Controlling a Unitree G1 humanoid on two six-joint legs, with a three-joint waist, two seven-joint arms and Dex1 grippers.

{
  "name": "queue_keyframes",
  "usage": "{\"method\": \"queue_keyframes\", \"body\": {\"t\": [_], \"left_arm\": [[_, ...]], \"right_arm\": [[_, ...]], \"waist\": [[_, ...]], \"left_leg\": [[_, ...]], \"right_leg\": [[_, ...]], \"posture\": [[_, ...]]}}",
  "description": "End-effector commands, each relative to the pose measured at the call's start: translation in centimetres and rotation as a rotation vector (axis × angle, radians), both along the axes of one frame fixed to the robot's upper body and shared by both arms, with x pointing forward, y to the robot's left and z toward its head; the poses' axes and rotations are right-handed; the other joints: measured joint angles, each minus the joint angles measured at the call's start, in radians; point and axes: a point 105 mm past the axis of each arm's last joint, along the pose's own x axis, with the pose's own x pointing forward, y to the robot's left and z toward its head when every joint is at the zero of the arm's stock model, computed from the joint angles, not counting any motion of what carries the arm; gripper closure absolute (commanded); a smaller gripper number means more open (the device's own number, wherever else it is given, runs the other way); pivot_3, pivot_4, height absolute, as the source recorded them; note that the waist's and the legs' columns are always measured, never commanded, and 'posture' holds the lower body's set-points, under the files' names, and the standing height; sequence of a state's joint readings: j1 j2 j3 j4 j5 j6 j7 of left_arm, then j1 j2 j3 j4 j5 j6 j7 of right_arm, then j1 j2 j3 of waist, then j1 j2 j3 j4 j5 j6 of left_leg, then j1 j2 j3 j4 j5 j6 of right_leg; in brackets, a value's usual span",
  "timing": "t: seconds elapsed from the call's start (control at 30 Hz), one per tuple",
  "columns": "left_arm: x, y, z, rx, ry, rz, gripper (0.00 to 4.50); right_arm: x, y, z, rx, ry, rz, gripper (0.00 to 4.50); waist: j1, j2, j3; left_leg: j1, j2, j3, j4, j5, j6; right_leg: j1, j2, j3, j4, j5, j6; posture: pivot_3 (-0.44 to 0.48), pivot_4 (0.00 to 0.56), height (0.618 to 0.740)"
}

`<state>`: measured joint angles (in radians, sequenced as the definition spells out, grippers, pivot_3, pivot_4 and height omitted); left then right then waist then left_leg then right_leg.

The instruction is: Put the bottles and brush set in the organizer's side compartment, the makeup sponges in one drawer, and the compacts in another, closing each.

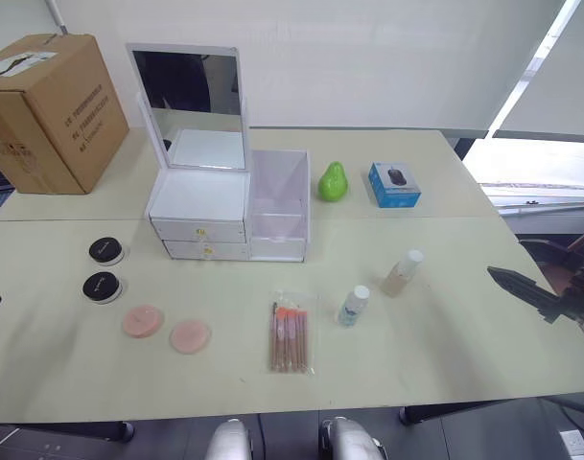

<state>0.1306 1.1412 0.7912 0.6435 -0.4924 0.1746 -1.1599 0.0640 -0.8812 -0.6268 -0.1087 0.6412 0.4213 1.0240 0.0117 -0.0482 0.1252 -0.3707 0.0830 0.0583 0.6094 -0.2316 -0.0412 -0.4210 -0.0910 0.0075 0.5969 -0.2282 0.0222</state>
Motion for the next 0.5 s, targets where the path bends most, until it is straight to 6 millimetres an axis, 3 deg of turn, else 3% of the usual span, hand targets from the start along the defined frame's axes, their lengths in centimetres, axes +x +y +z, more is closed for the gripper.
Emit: {"method": "queue_keyframes", "body": {"t": [0.03,0.17,0.27,0.33,0.5], "left_arm": [[0.0,0.3,1.3,0.033,-0.060,0.007,0.01],[0.5,0.0,1.0,0.020,-0.070,-0.006,0.01],[2.3,-1.7,1.4,-0.005,-0.124,-0.064,0.01],[3.8,-4.0,0.8,-0.021,-0.136,-0.129,0.01],[5.8,-13.0,-1.0,-0.091,-0.090,-0.398,0.01]], "right_arm": [[0.0,0.0,0.9,-0.023,-0.016,0.010,0.03],[-0.5,0.6,1.0,-0.023,-0.011,0.023,0.03],[-1.0,1.4,0.6,-0.008,0.006,0.015,0.03],[-1.2,2.1,-0.1,-0.008,0.041,-0.021,0.03],[-0.5,4.1,-2.1,0.024,0.091,-0.173,0.03]], "waist": [[0.000,0.000,0.000],[0.001,0.000,0.000],[0.003,0.000,0.000],[0.009,-0.001,-0.001],[0.006,-0.004,-0.003]], "left_leg": [[0.000,0.000,0.000,0.000,0.000,0.000],[0.000,0.000,0.000,0.000,0.002,0.003],[0.000,0.000,0.000,0.000,0.002,0.003],[0.000,0.000,0.000,0.001,0.002,0.003],[-0.003,0.000,0.000,0.005,0.002,0.003]], "right_leg": [[0.000,0.000,0.000,0.000,0.000,0.000],[0.000,0.000,0.000,0.000,0.000,0.000],[0.001,0.000,0.000,0.001,0.000,0.000],[0.001,0.000,0.000,0.001,0.000,0.001],[0.004,0.000,0.002,0.003,0.002,0.002]], "posture": [[0.000,0.150,0.730],[0.000,0.150,0.730],[0.000,0.150,0.730],[0.000,0.150,0.730],[0.000,0.150,0.730]]}}
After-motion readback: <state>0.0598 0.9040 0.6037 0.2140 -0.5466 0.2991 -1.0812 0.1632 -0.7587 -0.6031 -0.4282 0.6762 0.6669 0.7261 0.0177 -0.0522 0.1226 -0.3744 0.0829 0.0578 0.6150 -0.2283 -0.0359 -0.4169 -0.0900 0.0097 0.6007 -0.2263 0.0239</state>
